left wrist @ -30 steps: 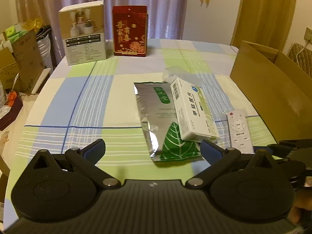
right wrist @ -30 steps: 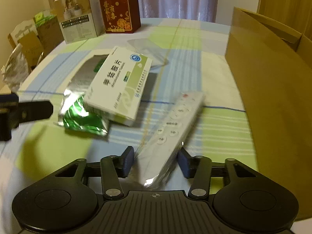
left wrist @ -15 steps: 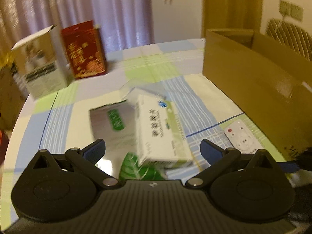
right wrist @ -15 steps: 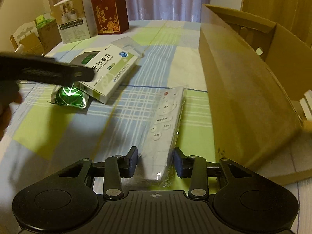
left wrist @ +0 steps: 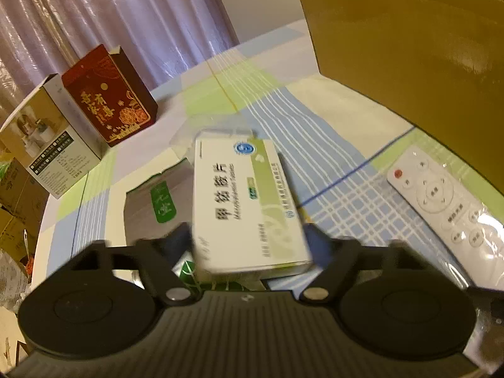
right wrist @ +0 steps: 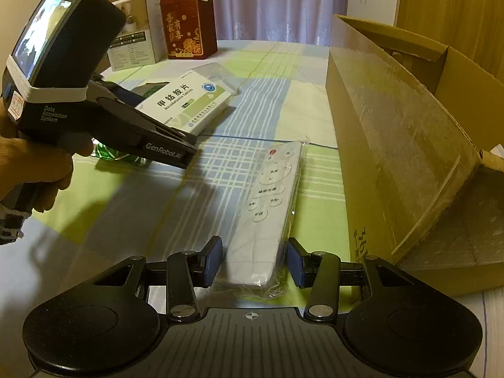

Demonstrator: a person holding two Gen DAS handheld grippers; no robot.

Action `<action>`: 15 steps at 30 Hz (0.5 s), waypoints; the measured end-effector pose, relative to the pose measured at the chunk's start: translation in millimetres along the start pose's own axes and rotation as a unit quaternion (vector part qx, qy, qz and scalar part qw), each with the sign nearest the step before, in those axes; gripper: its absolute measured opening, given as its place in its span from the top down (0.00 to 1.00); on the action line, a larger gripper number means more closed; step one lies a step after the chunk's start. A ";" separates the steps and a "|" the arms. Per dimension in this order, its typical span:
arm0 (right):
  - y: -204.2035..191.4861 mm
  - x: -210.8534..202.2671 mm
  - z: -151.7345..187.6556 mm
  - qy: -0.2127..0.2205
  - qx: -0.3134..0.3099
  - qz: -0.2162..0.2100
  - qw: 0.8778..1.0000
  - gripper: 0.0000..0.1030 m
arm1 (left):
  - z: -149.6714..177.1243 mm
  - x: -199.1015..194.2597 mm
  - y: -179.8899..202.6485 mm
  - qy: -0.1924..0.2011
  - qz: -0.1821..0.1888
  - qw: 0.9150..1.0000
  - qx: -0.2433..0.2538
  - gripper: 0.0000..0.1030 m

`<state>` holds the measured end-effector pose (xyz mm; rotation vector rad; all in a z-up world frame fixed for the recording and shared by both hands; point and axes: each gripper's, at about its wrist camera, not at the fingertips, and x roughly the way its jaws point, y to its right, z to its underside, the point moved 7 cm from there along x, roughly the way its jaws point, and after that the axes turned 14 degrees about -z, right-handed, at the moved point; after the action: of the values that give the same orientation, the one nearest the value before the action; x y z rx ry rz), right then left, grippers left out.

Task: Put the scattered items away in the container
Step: 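Grasp the white Mecobalamin medicine box with the left tool while the right tool holds the remote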

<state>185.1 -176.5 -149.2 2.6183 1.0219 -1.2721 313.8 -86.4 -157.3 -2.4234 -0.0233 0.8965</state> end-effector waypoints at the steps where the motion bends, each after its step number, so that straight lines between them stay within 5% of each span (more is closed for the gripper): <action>1: -0.2 -0.1 0.1 -0.002 0.001 0.000 1.000 0.52 | 1.0 -1.0 0.0 0.000 0.001 1.000 0.000 0.32; 15: -11.8 -46.1 33.8 -0.048 0.029 -0.032 0.998 0.52 | 69.5 -96.6 3.8 -0.066 0.091 0.992 -0.048 0.33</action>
<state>134.9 -203.0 -135.7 2.5563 1.0779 -1.4474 195.9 -74.8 -145.0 -2.4809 0.1097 1.1625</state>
